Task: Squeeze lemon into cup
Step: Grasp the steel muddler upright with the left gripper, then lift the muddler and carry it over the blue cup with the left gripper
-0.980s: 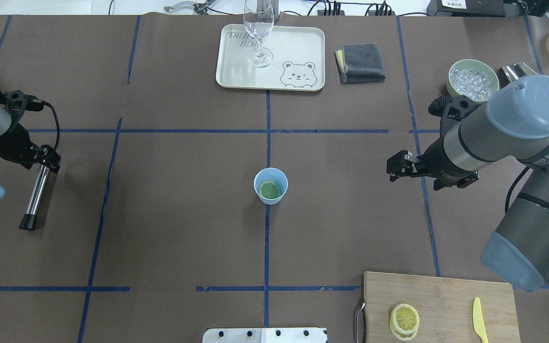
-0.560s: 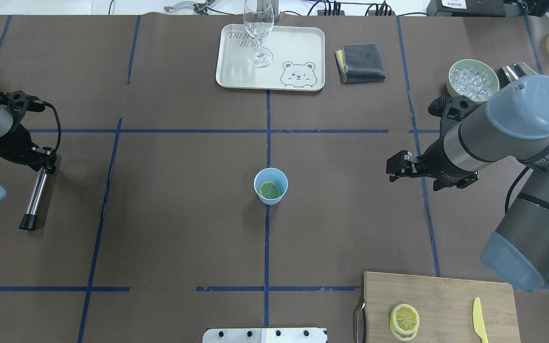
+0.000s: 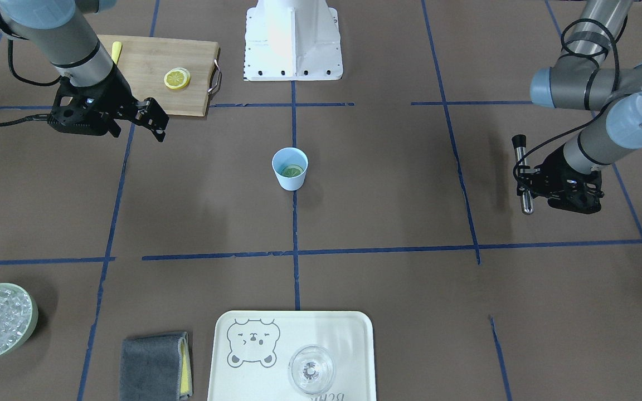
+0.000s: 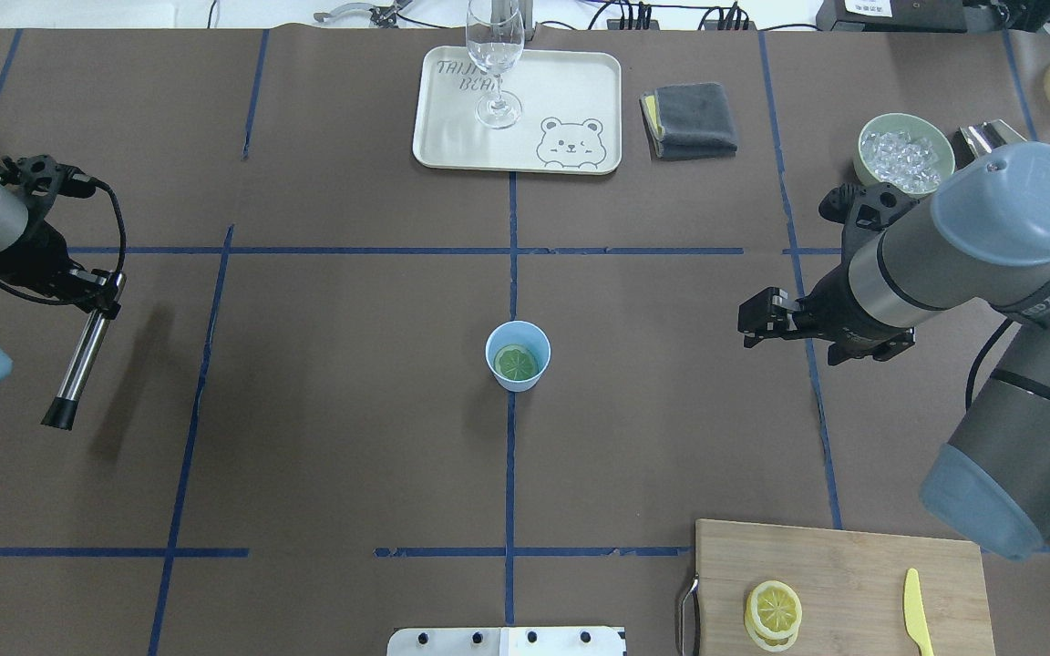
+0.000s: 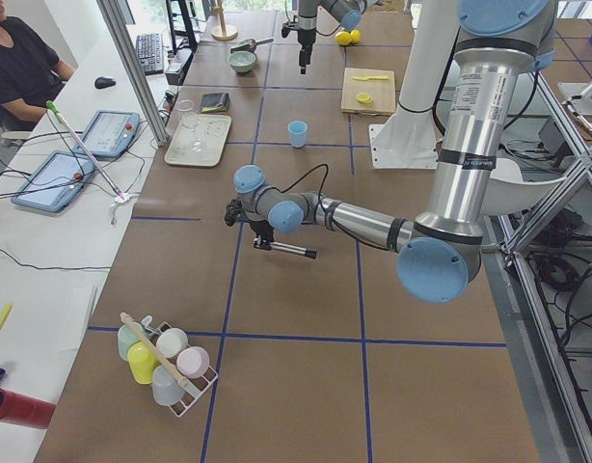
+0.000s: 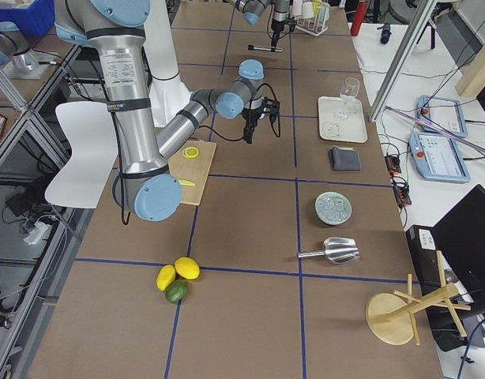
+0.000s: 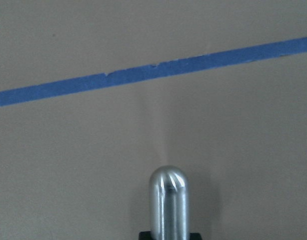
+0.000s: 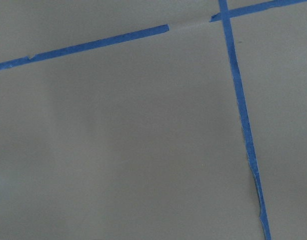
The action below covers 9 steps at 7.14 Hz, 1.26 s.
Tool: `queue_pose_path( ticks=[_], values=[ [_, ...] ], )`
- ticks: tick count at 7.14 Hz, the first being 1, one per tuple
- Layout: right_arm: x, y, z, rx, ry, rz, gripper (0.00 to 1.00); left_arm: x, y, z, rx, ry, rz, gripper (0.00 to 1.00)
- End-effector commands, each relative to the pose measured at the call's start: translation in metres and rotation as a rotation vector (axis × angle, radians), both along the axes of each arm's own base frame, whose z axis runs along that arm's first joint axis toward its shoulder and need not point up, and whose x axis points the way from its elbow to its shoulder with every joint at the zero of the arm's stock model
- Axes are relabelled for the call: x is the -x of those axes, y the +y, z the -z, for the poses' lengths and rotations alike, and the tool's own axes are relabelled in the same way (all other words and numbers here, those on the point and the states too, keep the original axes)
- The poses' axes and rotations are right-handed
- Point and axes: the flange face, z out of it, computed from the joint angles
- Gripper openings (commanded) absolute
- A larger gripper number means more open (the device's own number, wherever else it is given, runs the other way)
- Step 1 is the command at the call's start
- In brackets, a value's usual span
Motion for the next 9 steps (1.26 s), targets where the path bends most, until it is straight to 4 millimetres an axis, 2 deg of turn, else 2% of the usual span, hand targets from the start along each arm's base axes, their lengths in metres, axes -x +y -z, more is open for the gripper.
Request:
queue_pose_path(
  ticks=[1,2,3,4,5,6,7,8,9],
  values=[
    [-0.003,0.002,0.004,0.001,-0.012,0.004,1.0,0.01,0.022,0.098,-0.149,0.102,-0.007,0.0],
    [-0.003,0.002,0.004,0.001,-0.012,0.004,1.0,-0.001,0.038,0.156,-0.199,0.142,-0.041,0.0],
    [-0.003,0.003,0.003,0.002,-0.011,0.004,1.0,-0.008,0.05,0.225,-0.306,0.199,-0.042,0.0],
    [-0.004,0.002,0.004,0.001,-0.012,0.003,1.0,-0.032,0.068,0.277,-0.432,0.229,-0.039,0.0],
    [-0.004,0.002,0.003,0.003,-0.01,0.003,1.0,-0.056,0.075,0.326,-0.504,0.296,-0.063,0.0],
    [-0.004,0.003,0.003,0.002,-0.011,0.003,1.0,-0.061,0.085,0.364,-0.627,0.413,-0.068,0.0],
    [-0.004,0.003,0.003,0.003,-0.01,0.003,1.0,-0.073,0.074,0.362,-0.778,0.528,-0.023,0.0],
    [-0.004,0.003,0.003,0.003,-0.012,0.004,1.0,-0.092,0.078,0.355,-0.937,0.647,0.084,0.0],
    [-0.007,0.006,0.005,-0.001,-0.016,0.004,1.0,-0.111,0.088,0.357,-1.027,0.691,0.288,0.0]
  ],
)
